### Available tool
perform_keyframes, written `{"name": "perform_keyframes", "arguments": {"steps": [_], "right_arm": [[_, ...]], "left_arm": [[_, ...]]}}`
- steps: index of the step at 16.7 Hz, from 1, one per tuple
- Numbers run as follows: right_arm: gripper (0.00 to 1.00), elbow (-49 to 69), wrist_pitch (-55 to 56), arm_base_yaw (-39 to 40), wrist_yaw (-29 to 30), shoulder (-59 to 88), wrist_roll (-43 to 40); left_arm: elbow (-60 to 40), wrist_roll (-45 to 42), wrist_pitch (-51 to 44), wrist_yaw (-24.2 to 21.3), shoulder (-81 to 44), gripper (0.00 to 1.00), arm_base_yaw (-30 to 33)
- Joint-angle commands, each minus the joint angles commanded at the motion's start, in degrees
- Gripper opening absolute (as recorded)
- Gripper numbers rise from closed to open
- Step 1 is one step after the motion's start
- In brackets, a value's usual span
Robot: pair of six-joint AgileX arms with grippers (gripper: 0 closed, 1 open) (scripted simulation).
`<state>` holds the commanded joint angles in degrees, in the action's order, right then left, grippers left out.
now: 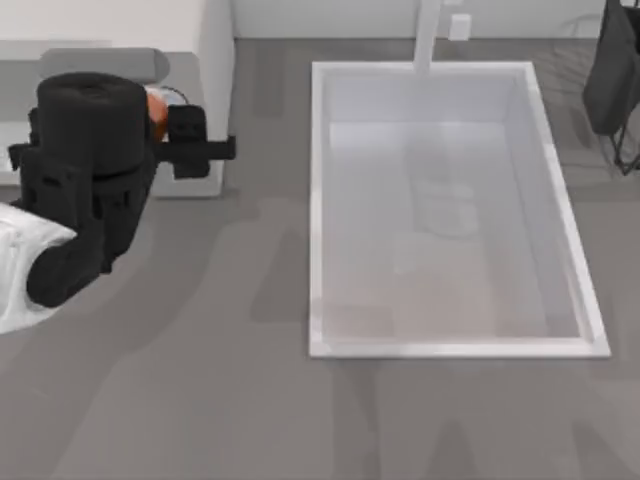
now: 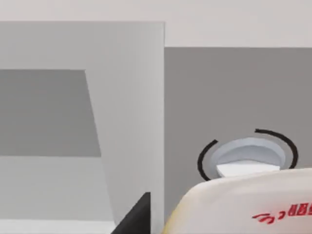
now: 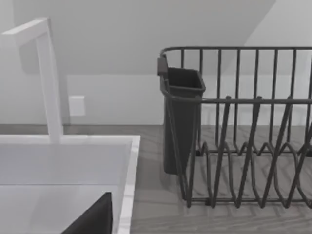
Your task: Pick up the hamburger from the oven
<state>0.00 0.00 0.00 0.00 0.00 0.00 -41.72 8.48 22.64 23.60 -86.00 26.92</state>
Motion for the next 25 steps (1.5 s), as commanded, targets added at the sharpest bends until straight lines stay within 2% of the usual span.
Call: {"name": "perform_keyframes", "arguments": {"steps": [6, 9, 16, 19, 23, 25], "right_arm": [[1.00, 0.00, 0.00, 0.00, 0.00, 0.00, 0.00], [1.00, 0.00, 0.00, 0.00, 0.00, 0.00, 0.00], [1.00, 0.00, 0.00, 0.00, 0.00, 0.00, 0.00], [1.00, 0.00, 0.00, 0.00, 0.00, 0.00, 0.00], [1.00, 0.00, 0.00, 0.00, 0.00, 0.00, 0.00], [1.00, 0.00, 0.00, 0.00, 0.00, 0.00, 0.00]], "left_arm": [[0.78, -0.17, 2.47, 0.33, -3.35, 0.00, -1.22], [2.39, -0.09, 10.10, 0.35, -9.88, 0.00, -0.76], [8.34, -0.05, 36.54, -0.19, -27.36, 0.00, -0.02], [9.97, -0.09, 40.97, -0.46, -30.91, 0.00, 0.01], [10.07, -0.09, 41.22, -0.48, -31.11, 0.00, 0.01], [10.07, -0.09, 41.22, -0.48, -31.11, 0.15, 0.01]]}}
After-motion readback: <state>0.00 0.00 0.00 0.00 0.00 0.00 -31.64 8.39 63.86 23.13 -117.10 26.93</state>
